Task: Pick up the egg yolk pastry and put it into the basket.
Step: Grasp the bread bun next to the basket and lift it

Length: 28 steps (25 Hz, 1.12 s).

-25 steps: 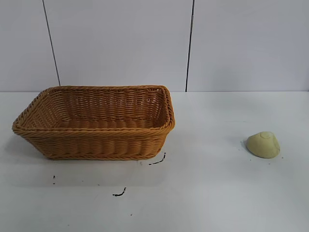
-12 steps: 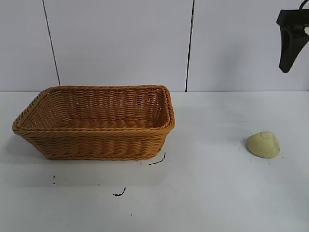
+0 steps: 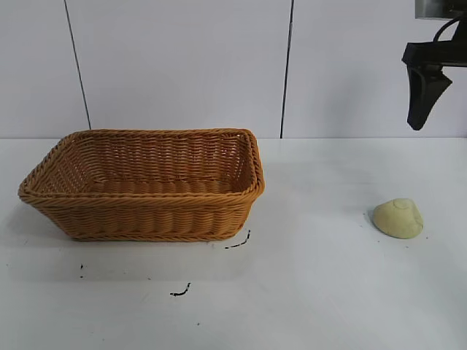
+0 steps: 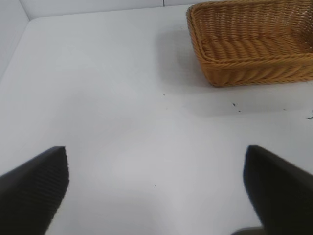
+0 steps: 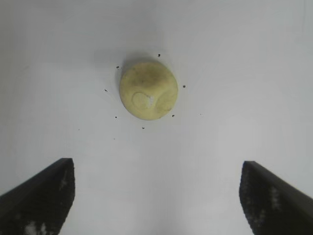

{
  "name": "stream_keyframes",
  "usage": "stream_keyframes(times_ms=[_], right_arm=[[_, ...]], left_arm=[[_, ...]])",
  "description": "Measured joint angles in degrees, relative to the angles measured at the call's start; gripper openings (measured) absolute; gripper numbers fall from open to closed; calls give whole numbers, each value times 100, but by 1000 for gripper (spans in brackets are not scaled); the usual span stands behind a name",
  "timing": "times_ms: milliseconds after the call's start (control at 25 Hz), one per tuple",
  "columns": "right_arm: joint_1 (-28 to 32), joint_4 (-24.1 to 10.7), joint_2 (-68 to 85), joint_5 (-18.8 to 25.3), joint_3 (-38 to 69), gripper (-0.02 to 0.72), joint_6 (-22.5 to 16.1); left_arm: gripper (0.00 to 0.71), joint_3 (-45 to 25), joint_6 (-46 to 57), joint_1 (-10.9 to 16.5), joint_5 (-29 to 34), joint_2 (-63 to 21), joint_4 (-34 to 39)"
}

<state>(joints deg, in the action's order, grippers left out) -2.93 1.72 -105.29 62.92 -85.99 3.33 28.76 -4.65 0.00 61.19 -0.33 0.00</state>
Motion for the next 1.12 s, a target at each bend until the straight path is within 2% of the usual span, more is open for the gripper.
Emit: stream_keyframes(times_ms=[200,400,800,1120], right_arm=[[-153,13,-44,-116,0,652,-20],[-147,-172,-337,-190,-6,652,-112],[-147,-213,-1412,-1111,-11,645,-333],[-147,-128,-2132,-1228,-11,645,-333]], left_arm=[[697,0,0,0,0,0,0],[697,0,0,0,0,0,0],[697,0,0,0,0,0,0],[697,0,0,0,0,0,0]])
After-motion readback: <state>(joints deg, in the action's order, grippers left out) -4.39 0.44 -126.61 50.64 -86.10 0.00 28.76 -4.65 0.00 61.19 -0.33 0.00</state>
